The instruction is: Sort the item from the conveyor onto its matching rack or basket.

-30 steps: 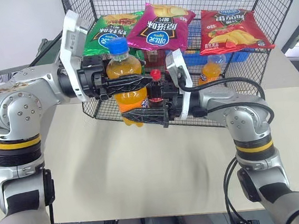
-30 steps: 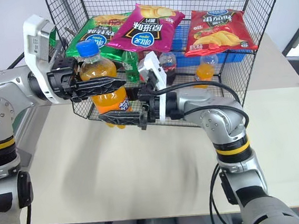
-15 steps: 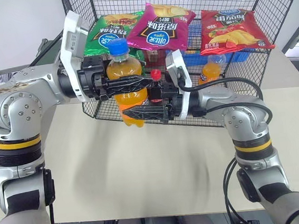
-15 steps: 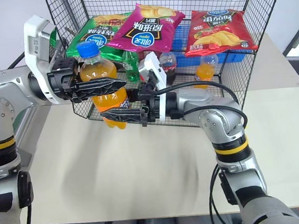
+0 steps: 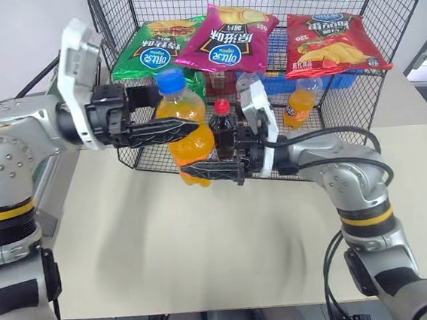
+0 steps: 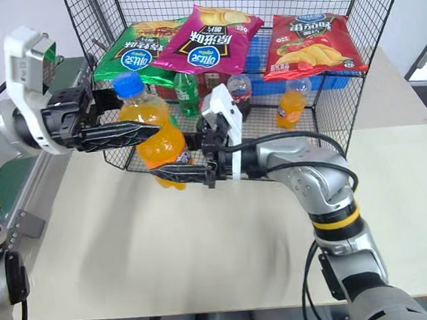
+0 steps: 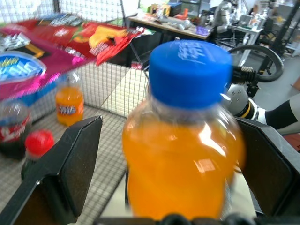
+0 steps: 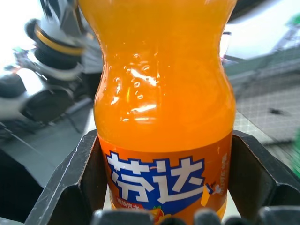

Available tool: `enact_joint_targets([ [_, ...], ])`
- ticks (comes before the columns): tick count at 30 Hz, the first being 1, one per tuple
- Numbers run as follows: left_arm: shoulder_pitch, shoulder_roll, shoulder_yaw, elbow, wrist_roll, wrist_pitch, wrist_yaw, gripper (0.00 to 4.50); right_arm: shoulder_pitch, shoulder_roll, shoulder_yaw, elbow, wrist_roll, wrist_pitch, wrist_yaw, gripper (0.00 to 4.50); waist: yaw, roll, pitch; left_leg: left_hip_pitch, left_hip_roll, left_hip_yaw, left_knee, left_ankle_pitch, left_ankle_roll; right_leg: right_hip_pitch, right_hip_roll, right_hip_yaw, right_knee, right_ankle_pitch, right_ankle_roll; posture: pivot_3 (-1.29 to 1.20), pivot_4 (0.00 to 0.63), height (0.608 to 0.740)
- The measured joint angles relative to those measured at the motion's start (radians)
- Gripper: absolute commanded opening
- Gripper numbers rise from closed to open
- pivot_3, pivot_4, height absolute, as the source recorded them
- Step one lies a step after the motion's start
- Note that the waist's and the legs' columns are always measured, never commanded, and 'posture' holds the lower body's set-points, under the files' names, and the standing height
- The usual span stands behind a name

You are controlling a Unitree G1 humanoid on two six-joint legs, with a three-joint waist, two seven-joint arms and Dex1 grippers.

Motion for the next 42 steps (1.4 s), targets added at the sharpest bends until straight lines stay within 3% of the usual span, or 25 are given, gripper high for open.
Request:
enact_joint_targets([
  [9, 0.199, -0.021, 0.050, -0.178, -0.055, -0.001, 0.093, 4.50, 0.220, -0.086, -0.088, -0.167, -0.019, 0.004, -0.132, 3.11, -0.003, 0.000, 0.000, 0.001, 0.000, 0.001, 0.000, 0.000, 0.000, 0.001, 0.001, 0.003, -0.002, 0.000, 0.001, 0.00, 0.150, 0.740],
  [15, 0.335, -0.089, 0.017, -0.289, 0.033, -0.124, 0.157, 4.50, 0.348, -0.015, -0.088, -0.130, -0.239, -0.156, -0.314, 3.11, 0.001, 0.000, 0.000, 0.000, -0.001, 0.002, 0.000, 0.001, -0.001, 0.001, 0.001, 0.006, -0.003, 0.000, 0.001, 0.00, 0.150, 0.740],
  [24, 0.409, -0.125, -0.055, -0.338, 0.149, -0.259, 0.198, 4.50, 0.357, 0.156, -0.057, 0.229, -0.585, -0.523, -0.591, 3.11, -0.001, 0.001, 0.000, 0.001, -0.001, 0.004, -0.001, 0.001, -0.001, 0.002, 0.004, 0.020, -0.004, 0.000, 0.001, 0.00, 0.150, 0.740],
  [29, 0.407, -0.146, -0.068, -0.338, 0.173, -0.281, 0.218, 4.50, 0.349, 0.185, -0.064, 0.371, -0.644, -0.665, -0.639, 3.11, -0.002, 0.001, 0.000, 0.002, -0.002, 0.004, -0.001, 0.001, -0.001, 0.002, 0.004, 0.023, -0.004, 0.000, 0.001, 0.00, 0.150, 0.740],
  [36, 0.380, -0.166, -0.101, -0.329, 0.202, -0.298, 0.241, 4.50, 0.213, 0.210, -0.114, 0.690, -0.701, -0.902, -0.747, 3.11, -0.005, 0.001, 0.000, 0.003, -0.001, 0.006, -0.001, 0.001, -0.001, 0.003, 0.007, 0.025, -0.003, 0.000, 0.001, 0.00, 0.150, 0.740],
  [42, 0.370, -0.164, -0.110, -0.325, 0.209, -0.299, 0.233, 4.50, 0.152, 0.218, -0.143, 0.818, -0.700, -0.975, -0.782, 3.11, -0.004, 0.001, 0.000, 0.003, -0.001, 0.006, -0.001, 0.001, -0.001, 0.004, 0.008, 0.026, -0.003, 0.000, 0.000, 0.00, 0.150, 0.740],
])
